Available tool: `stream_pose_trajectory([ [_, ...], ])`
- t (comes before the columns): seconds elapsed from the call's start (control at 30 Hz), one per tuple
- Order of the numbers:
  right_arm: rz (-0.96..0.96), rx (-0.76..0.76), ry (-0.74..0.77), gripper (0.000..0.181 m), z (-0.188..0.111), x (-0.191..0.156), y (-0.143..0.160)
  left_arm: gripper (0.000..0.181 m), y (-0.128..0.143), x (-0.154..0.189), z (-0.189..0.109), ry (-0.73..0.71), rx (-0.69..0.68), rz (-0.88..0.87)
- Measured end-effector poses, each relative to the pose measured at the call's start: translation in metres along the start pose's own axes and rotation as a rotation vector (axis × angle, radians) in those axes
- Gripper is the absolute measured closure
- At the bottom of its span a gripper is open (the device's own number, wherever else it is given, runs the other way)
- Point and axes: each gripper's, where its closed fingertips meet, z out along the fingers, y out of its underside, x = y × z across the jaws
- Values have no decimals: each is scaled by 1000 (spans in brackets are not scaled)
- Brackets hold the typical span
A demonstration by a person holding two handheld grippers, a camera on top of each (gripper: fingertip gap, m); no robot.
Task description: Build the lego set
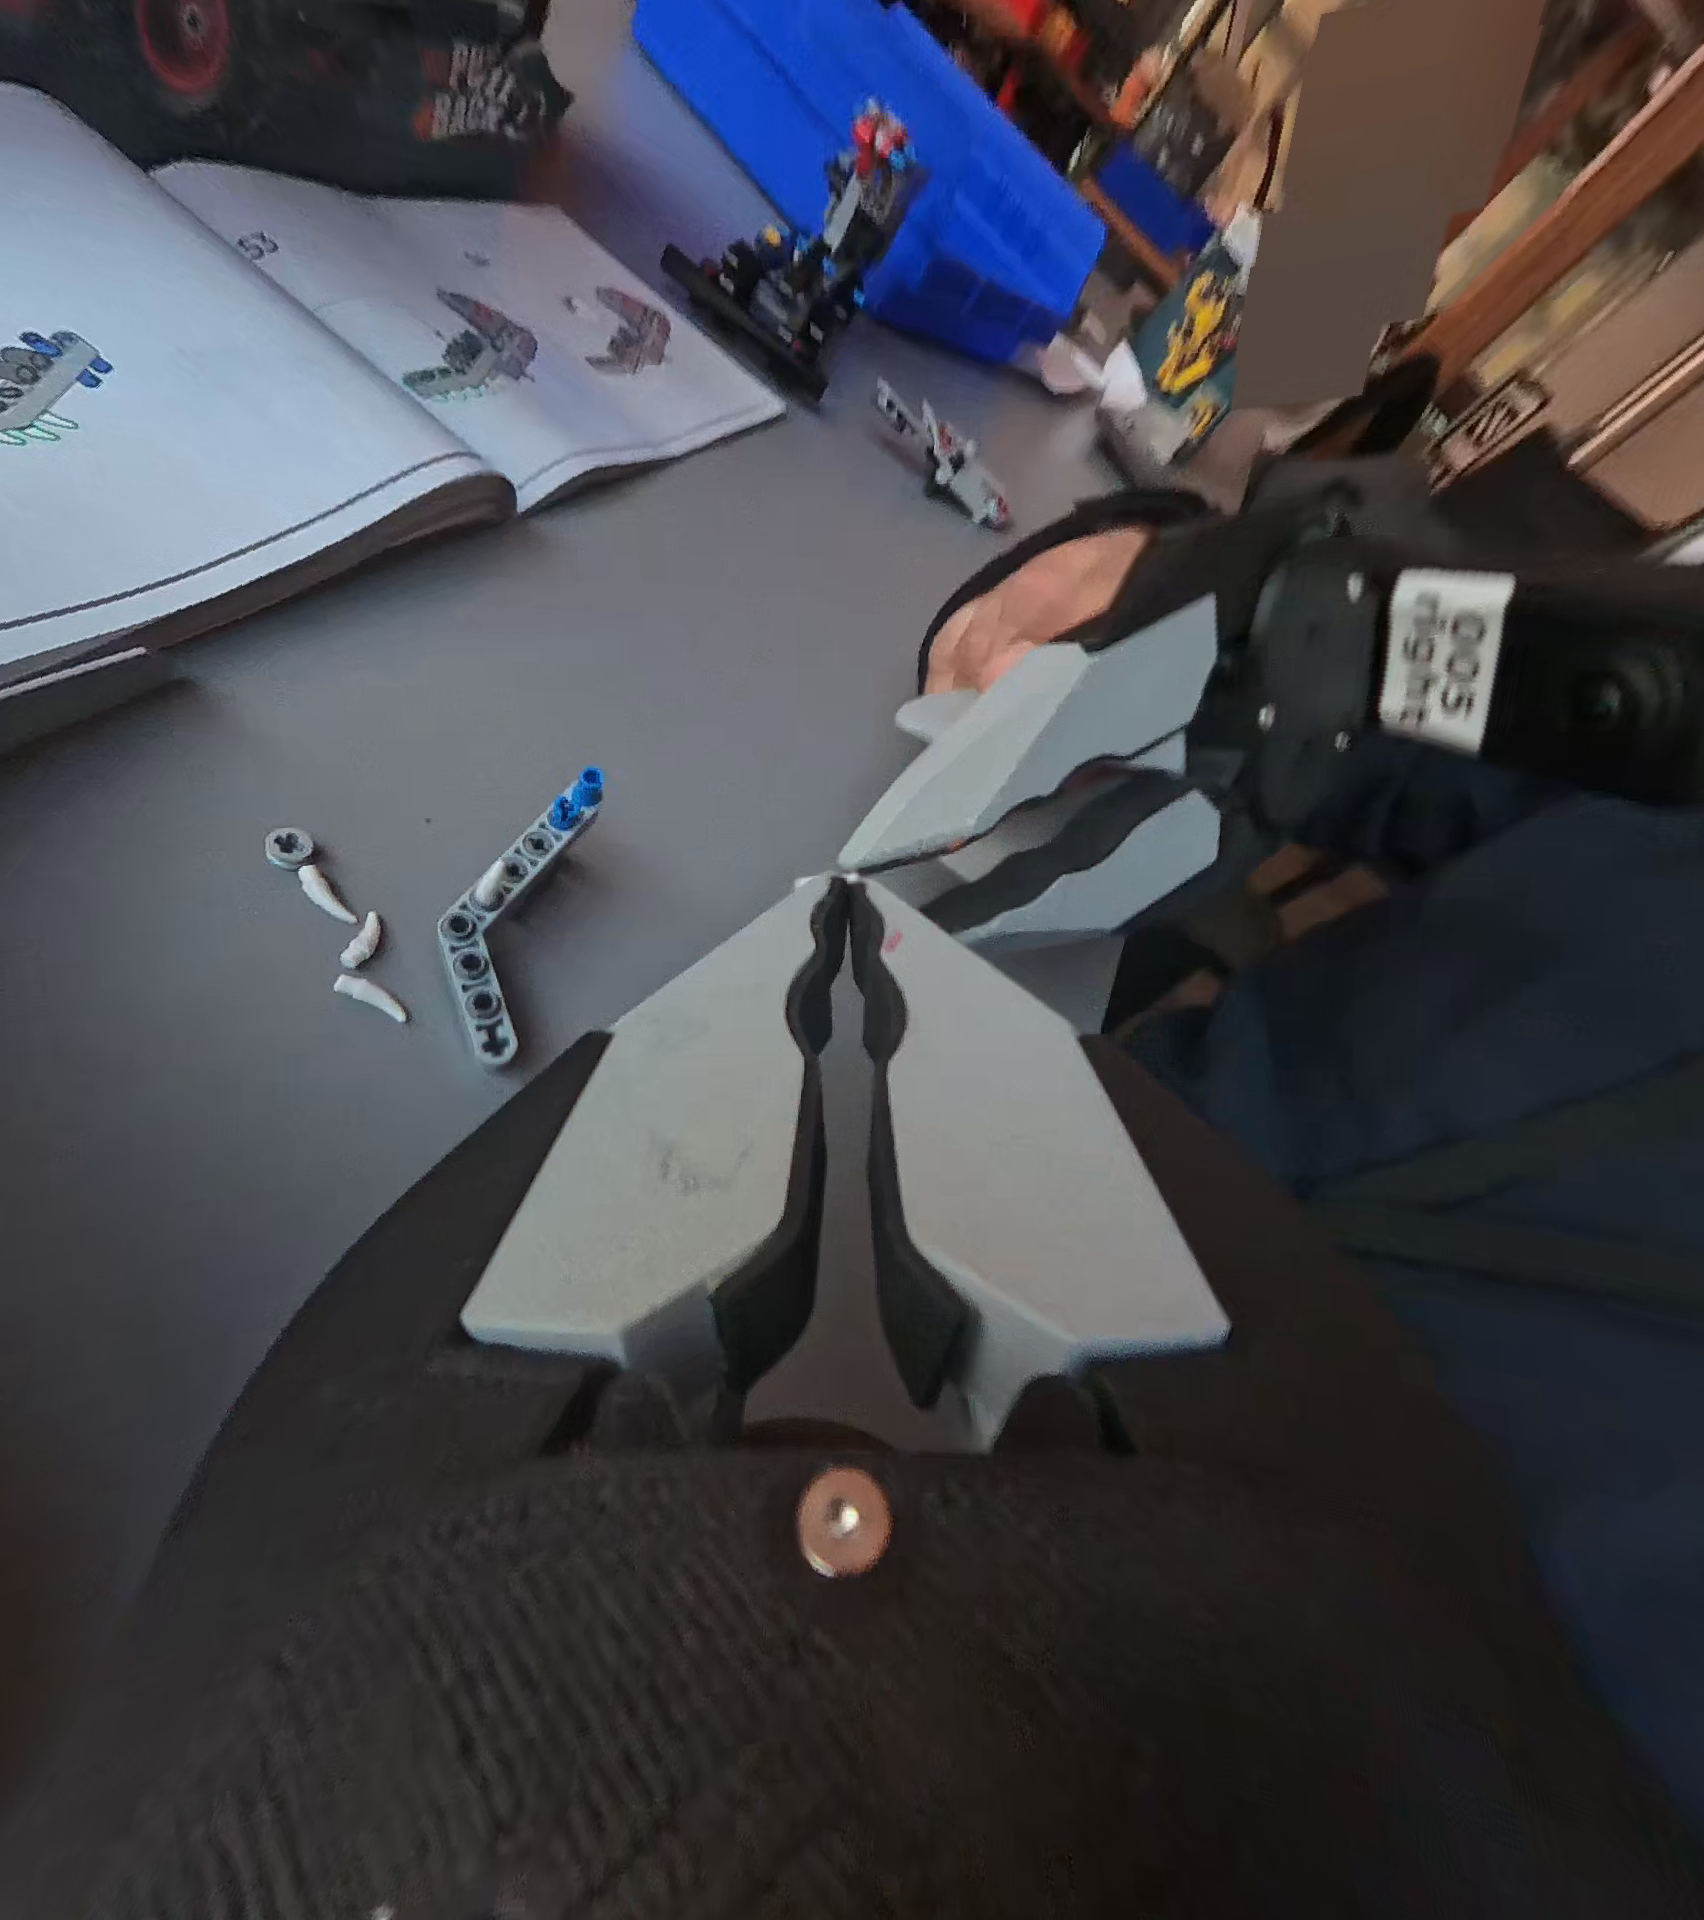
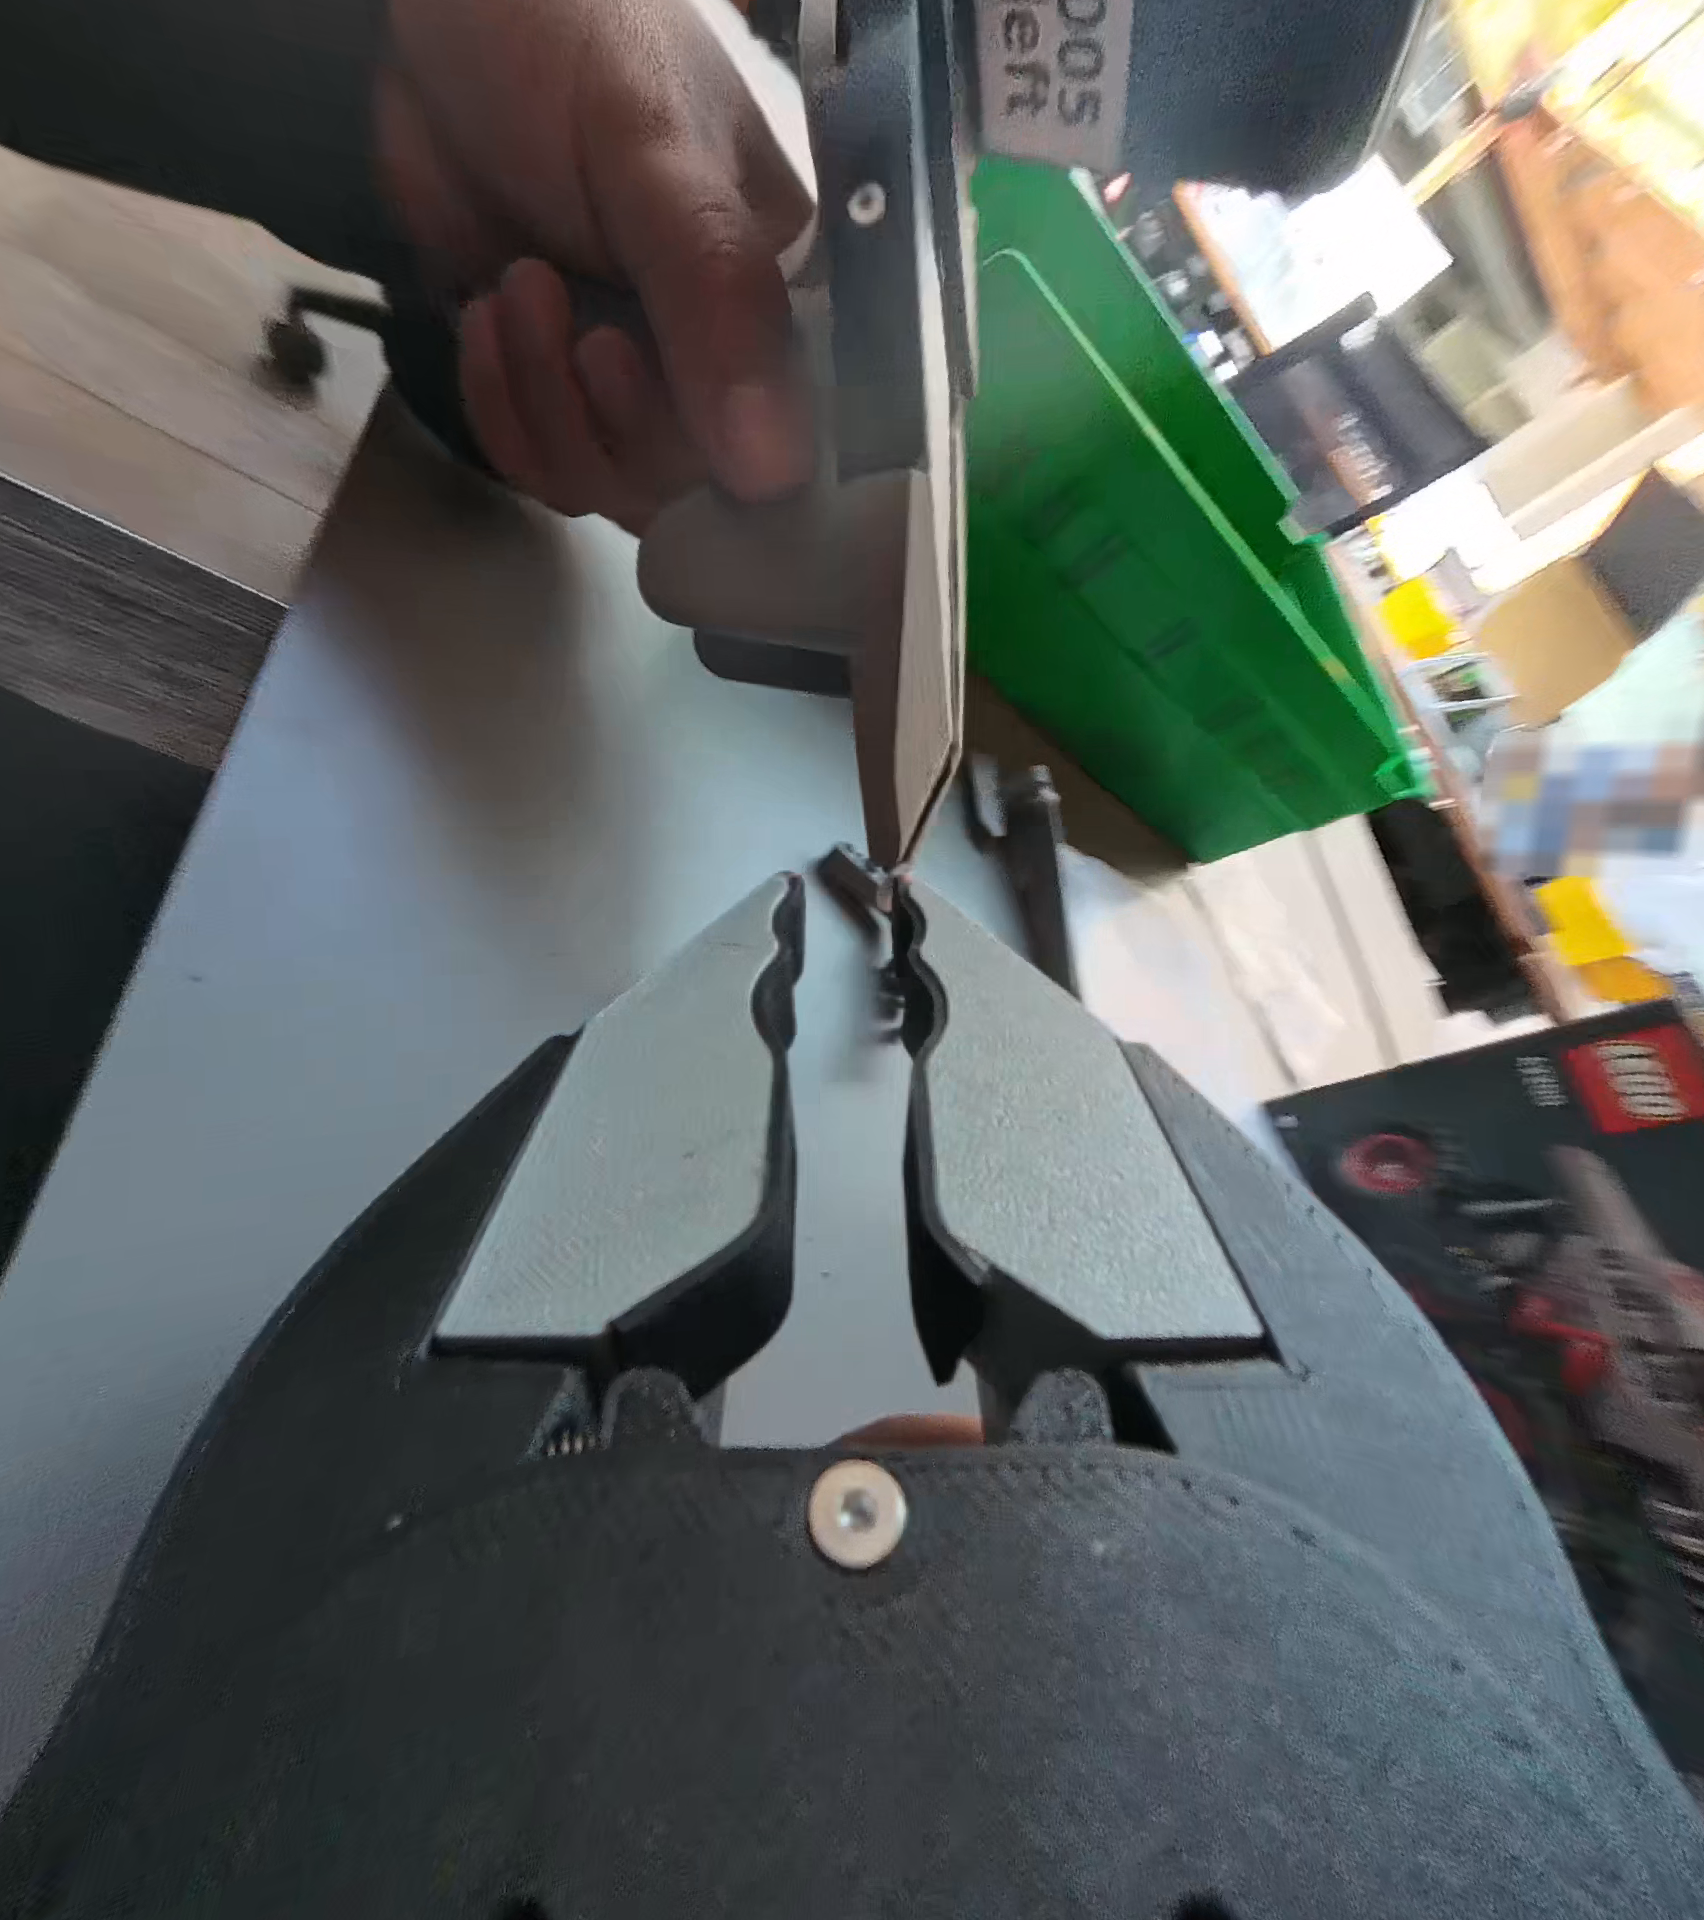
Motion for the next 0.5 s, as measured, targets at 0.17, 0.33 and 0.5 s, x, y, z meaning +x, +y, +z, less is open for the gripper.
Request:
stream_pose_trajectory([
  [0.17, 356, 39, -230, 179, -3, -2, 0, 181, 21, -6, -8, -138, -276, 214],
  [0.33, 418, -158, -221, 178, 2, 8, 41, 181, 29, -25, -8, -219, -368, 229],
  [0.5, 438, -122, -431, 170, -8, -29, 25, 181, 42, -32, -27, -322, -285, 194],
])
